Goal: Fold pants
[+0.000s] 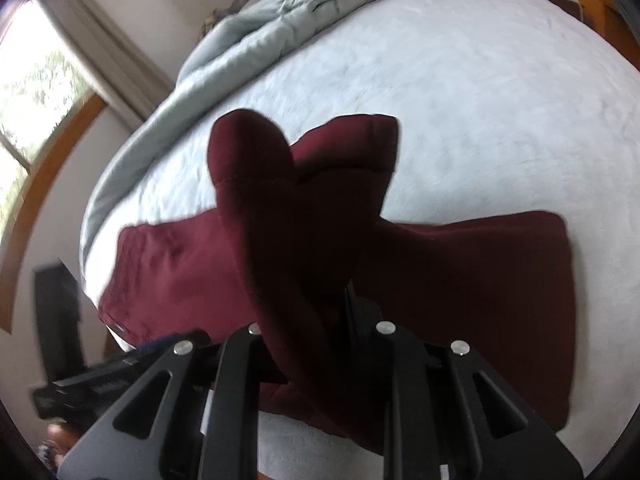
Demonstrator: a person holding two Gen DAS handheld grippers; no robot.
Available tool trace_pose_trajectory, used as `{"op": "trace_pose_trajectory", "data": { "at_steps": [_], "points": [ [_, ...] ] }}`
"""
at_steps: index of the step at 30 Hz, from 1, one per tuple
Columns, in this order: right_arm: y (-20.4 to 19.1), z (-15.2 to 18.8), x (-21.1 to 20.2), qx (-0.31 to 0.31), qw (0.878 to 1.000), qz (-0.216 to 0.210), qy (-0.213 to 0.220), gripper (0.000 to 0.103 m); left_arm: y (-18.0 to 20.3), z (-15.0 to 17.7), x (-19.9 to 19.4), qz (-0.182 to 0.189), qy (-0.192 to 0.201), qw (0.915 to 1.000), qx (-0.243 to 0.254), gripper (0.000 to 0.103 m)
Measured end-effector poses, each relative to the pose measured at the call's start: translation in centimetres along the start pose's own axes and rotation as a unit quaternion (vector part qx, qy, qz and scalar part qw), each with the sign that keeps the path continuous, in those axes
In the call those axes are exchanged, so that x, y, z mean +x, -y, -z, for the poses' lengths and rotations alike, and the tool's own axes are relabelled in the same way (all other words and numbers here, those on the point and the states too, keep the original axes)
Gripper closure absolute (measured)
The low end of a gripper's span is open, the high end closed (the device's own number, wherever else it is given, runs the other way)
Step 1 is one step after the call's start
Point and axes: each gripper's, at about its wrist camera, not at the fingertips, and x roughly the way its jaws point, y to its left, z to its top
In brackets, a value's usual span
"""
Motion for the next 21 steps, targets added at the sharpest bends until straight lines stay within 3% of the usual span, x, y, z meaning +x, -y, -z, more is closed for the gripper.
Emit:
{"op": "trace_pose_trajectory", "data": {
  "at_steps": [5, 8, 11, 16, 21],
  "points": [
    [-0.1, 1.5, 2.0, -0.026, 0.999, 0.021, -0.019, 0.081, -0.9, -0.2, 0.0, 0.028, -0.006, 0.9994, -0.020, 0.012],
    [-0.1, 1.8, 2.1, -0.036, 0.999, 0.019, -0.022, 0.072, -1.3, -0.4, 0.5, 0.059, -0.019, 0.9973, -0.040, 0.012],
    [-0.4, 2.0, 2.0, -0.039, 0.999, -0.002, -0.030, 0.050, -1.3, -0.5, 1.1, 0.097, -0.036, 0.9930, -0.058, 0.012],
    [-1.1, 2.7, 1.5, -0.070, 0.996, -0.027, -0.053, 0.039, -0.9, -1.1, 2.1, 0.103, -0.048, 0.9922, -0.051, 0.012],
    [0.1, 3.1, -0.1, -0.038, 0.991, -0.104, -0.077, 0.031, -0.2, -1.6, 2.5, 0.101, -0.059, 0.9921, -0.044, 0.012]
  ]
}}
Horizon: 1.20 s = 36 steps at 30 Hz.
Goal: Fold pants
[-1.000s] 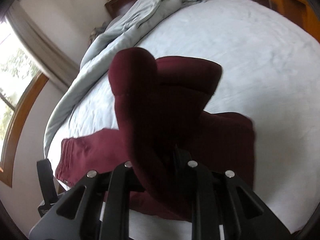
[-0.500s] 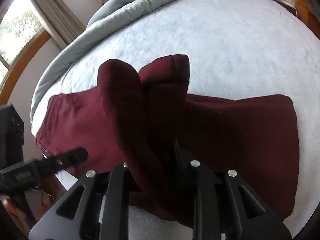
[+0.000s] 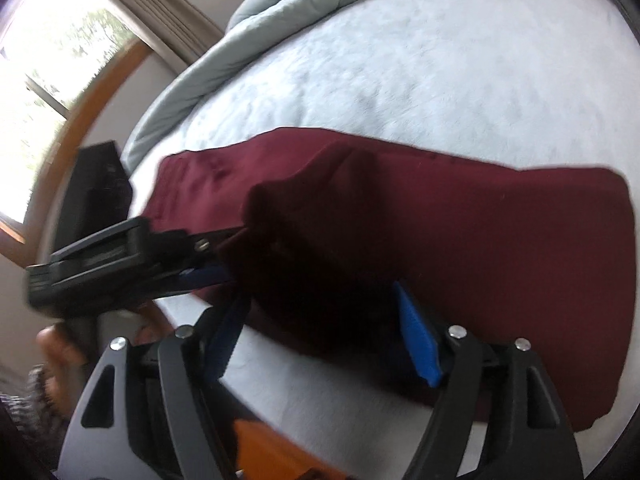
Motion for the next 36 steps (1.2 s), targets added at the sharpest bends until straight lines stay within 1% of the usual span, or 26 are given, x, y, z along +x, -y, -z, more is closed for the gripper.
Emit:
{"op": "trace_pose_trajectory", "data": {
  "at_steps": [3, 5, 7, 9, 10, 12, 14, 16, 18, 21, 23, 24, 26, 29, 31, 32, 33, 36],
  "points": [
    [0.8, 0.2, -1.5, 0.028, 0.999, -0.035, 0.007, 0.031, -0.4, -0.3, -0.3, 0.024, -0.007, 0.9997, -0.008, 0.012],
    [1.5, 0.4, -2.4, 0.049, 0.997, -0.057, 0.011, 0.031, -0.7, -0.3, -0.4, 0.067, -0.011, 0.9973, -0.026, 0.013],
    [2.2, 0.6, -2.8, 0.060, 0.996, -0.067, 0.013, 0.031, -1.0, -0.4, -0.7, 0.097, -0.007, 0.9947, -0.033, 0.013],
    [2.7, 1.0, -2.3, 0.074, 0.994, -0.079, 0.006, 0.031, -1.0, -0.5, -0.8, 0.107, -0.001, 0.9937, -0.035, 0.013],
    [2.9, 1.1, -1.8, 0.080, 0.994, -0.080, 0.000, 0.031, -1.2, -0.5, -0.8, 0.117, -0.002, 0.9924, -0.038, 0.013],
    [2.6, 1.4, -0.7, 0.076, 0.994, -0.074, -0.010, 0.031, -1.2, -0.5, -0.8, 0.130, 0.000, 0.9905, -0.046, 0.013],
    [1.8, 1.4, -0.4, 0.059, 0.996, -0.060, -0.009, 0.031, -0.8, -0.8, -0.5, 0.113, -0.003, 0.9928, -0.040, 0.013],
    [1.6, 1.3, -0.7, 0.056, 0.997, -0.060, -0.009, 0.032, -0.2, -0.8, -0.1, 0.096, -0.011, 0.9951, -0.022, 0.012],
    [2.1, 1.2, -1.8, 0.070, 0.996, -0.061, 0.001, 0.032, 0.5, -0.9, 0.8, 0.055, -0.030, 0.9980, -0.006, 0.012],
    [3.3, 1.1, -3.4, 0.079, 0.996, -0.045, 0.023, 0.031, 1.0, -0.8, 1.9, 0.043, -0.058, 0.9974, 0.002, 0.012],
    [3.9, 1.2, -4.8, 0.076, 0.996, -0.027, 0.037, 0.031, 1.6, -0.5, 3.1, 0.060, -0.086, 0.9945, -0.005, 0.012],
    [4.3, 1.3, -5.6, 0.076, 0.996, -0.016, 0.046, 0.031, 1.8, -0.2, 3.7, 0.053, -0.096, 0.9939, -0.003, 0.012],
    [5.1, 1.7, -6.7, 0.082, 0.995, -0.004, 0.058, 0.031, 2.3, 0.0, 4.1, 0.038, -0.096, 0.9946, 0.011, 0.012],
    [6.3, 2.2, -8.3, 0.095, 0.992, 0.005, 0.078, 0.031, 2.9, 0.0, 4.4, 0.024, -0.095, 0.9950, 0.021, 0.013],
    [7.2, 2.7, -9.4, 0.108, 0.990, 0.014, 0.095, 0.030, 3.1, 0.0, 4.4, 0.016, -0.094, 0.9952, 0.022, 0.017],
    [7.5, 2.7, -9.5, 0.113, 0.989, 0.015, 0.098, 0.030, 3.1, -0.2, 4.4, 0.007, -0.091, 0.9956, 0.021, 0.024],
    [8.0, 2.8, -9.8, 0.120, 0.987, 0.016, 0.103, 0.030, 3.0, -0.3, 4.5, 0.001, -0.088, 0.9960, 0.016, 0.026],
    [8.9, 3.0, -10.1, 0.135, 0.985, 0.018, 0.109, 0.029, 3.2, -0.3, 4.6, 0.008, -0.088, 0.9960, 0.006, 0.025]
  ]
}}
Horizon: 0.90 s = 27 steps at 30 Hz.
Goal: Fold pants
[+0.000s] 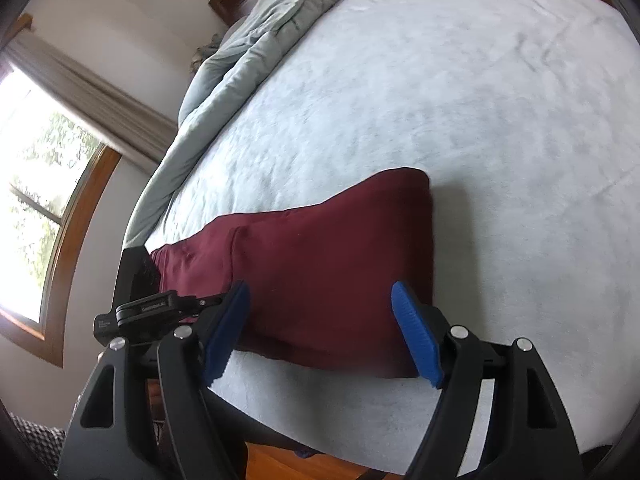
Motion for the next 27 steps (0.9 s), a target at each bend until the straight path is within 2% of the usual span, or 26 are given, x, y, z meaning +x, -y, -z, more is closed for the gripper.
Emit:
{"op": "trace_pose_trajectory", "data": {
  "at_steps": [4, 7, 8, 9, 11, 15, 18, 22, 24, 27],
  "points": [
    [0.2, 0.4, 0.0, -0.001, 1.000, 0.000, -0.005, 0.029, 0.8, -0.4, 0.7, -0.004, -0.021, 0.9995, 0.023, 0.015],
    [0.4, 0.5, 0.7, 0.003, 1.000, 0.002, -0.013, 0.029, 2.8, -0.2, 1.3, -0.048, -0.022, 0.9966, 0.063, 0.015],
    [0.4, 0.6, 0.9, 0.004, 1.000, 0.002, -0.015, 0.029, 3.6, 0.2, 1.4, -0.057, -0.019, 0.9950, 0.080, 0.024],
    [0.5, 0.7, 1.0, 0.005, 1.000, 0.002, -0.016, 0.029, 4.2, 0.7, 1.5, -0.060, -0.021, 0.9939, 0.090, 0.041],
    [0.5, 0.8, 1.2, 0.004, 1.000, 0.006, -0.016, 0.029, 4.6, 1.3, 1.9, -0.043, -0.028, 0.9949, 0.086, 0.061],
    [0.9, 0.7, 1.2, 0.012, 1.000, 0.005, -0.012, 0.029, 4.9, 1.2, 3.0, -0.046, -0.018, 0.9962, 0.071, 0.071],
    [1.4, 0.8, 0.8, 0.017, 1.000, 0.012, -0.007, 0.029, 4.5, 0.7, 2.5, -0.032, -0.008, 0.9977, 0.059, 0.076],
    [2.0, 0.5, -0.1, 0.028, 1.000, 0.011, 0.009, 0.027, 5.7, 0.7, 0.3, -0.043, 0.046, 0.9949, 0.078, 0.077],
    [2.1, 0.4, -0.4, 0.030, 0.999, 0.015, 0.014, 0.027, 6.4, 0.6, -1.6, -0.064, 0.077, 0.9906, 0.093, 0.077],
    [2.1, 0.4, -0.5, 0.029, 0.999, 0.014, 0.015, 0.027, 5.6, 0.1, -3.1, -0.075, 0.082, 0.9891, 0.097, 0.077]
  ]
}}
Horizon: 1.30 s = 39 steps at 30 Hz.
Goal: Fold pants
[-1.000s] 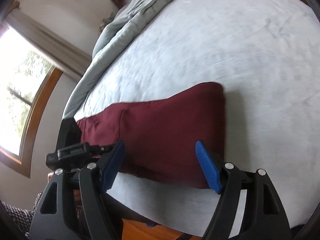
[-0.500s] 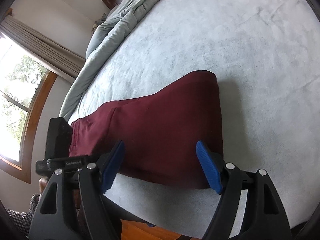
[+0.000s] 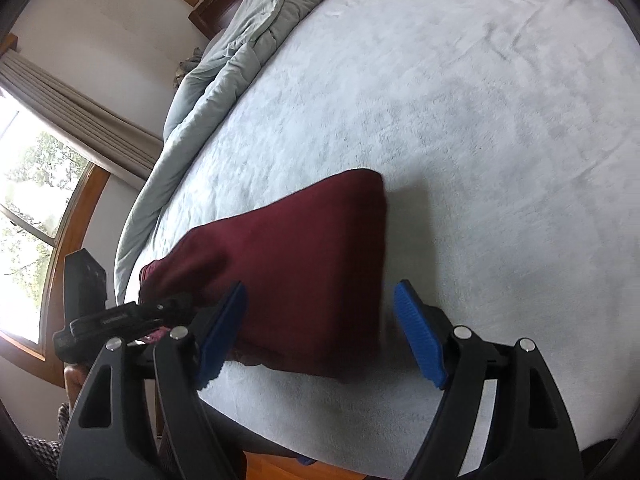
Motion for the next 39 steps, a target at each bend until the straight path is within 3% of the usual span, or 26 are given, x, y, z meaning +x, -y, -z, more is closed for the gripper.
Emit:
{"op": "trace_pose_trajectory", "data": {
  "at_steps": [4, 7, 12, 17, 19, 20, 21, 24, 26, 28, 32, 35, 37, 39],
  "points": [
    [-0.2, 0.3, 0.8, -0.005, 1.000, 0.004, -0.013, 0.027, -2.5, 0.8, 1.8, -0.038, -0.025, 0.9989, -0.009, 0.077],
    [-0.2, 0.4, 2.0, -0.001, 0.999, 0.006, -0.032, 0.027, -3.1, 1.7, 3.9, -0.033, -0.032, 0.9988, -0.016, 0.074],
    [-0.2, 0.2, 4.0, 0.007, 0.998, -0.028, -0.062, 0.021, -1.8, 1.6, 3.7, -0.032, -0.023, 0.9992, -0.001, 0.068],
    [0.8, 0.8, 7.3, 0.016, 0.994, -0.024, -0.110, 0.022, -2.1, 1.2, 4.0, -0.020, -0.025, 0.9994, -0.009, 0.064],
    [1.0, 1.3, 7.9, 0.019, 0.992, -0.041, -0.117, 0.037, -3.0, 1.2, 3.9, -0.018, -0.025, 0.9994, -0.012, 0.063],
    [1.0, 1.4, 8.0, 0.021, 0.991, -0.053, -0.120, 0.054, -2.7, 1.1, 4.1, -0.018, -0.025, 0.9994, -0.012, 0.062],
    [0.9, 1.4, 7.8, 0.024, 0.991, -0.061, -0.120, 0.062, -2.5, 1.0, 4.2, -0.019, -0.026, 0.9994, -0.011, 0.062],
    [-0.2, 1.0, 6.0, 0.015, 0.991, -0.082, -0.104, 0.073, -1.8, 0.9, 4.0, -0.018, -0.027, 0.9994, -0.012, 0.060],
    [-1.1, 0.6, 4.0, 0.013, 0.990, -0.109, -0.083, 0.075, -2.1, 0.7, 3.8, -0.012, -0.025, 0.9996, -0.009, 0.057],
    [-2.0, 0.6, 2.6, 0.004, 0.992, -0.104, -0.074, 0.075, -2.3, 0.8, 3.9, -0.007, -0.026, 0.9996, -0.007, 0.053],
    [0.3, 2.2, 5.9, 0.014, 0.992, -0.013, -0.122, 0.075, -2.9, 1.1, 4.9, -0.015, -0.025, 0.9995, -0.006, 0.051],
    [3.0, 2.9, 7.4, 0.082, 0.987, -0.046, -0.131, 0.073, -2.7, 1.1, 4.7, -0.019, -0.022, 0.9996, 0.007, 0.050],
    [2.6, 2.6, 6.9, 0.075, 0.988, -0.049, -0.127, 0.065, -2.6, 1.1, 4.3, -0.021, -0.019, 0.9996, 0.009, 0.050],
    [1.3, 2.2, 6.0, 0.047, 0.991, -0.022, -0.121, 0.053, -2.9, 1.2, 3.6, -0.028, -0.017, 0.9994, 0.012, 0.050]
  ]
}}
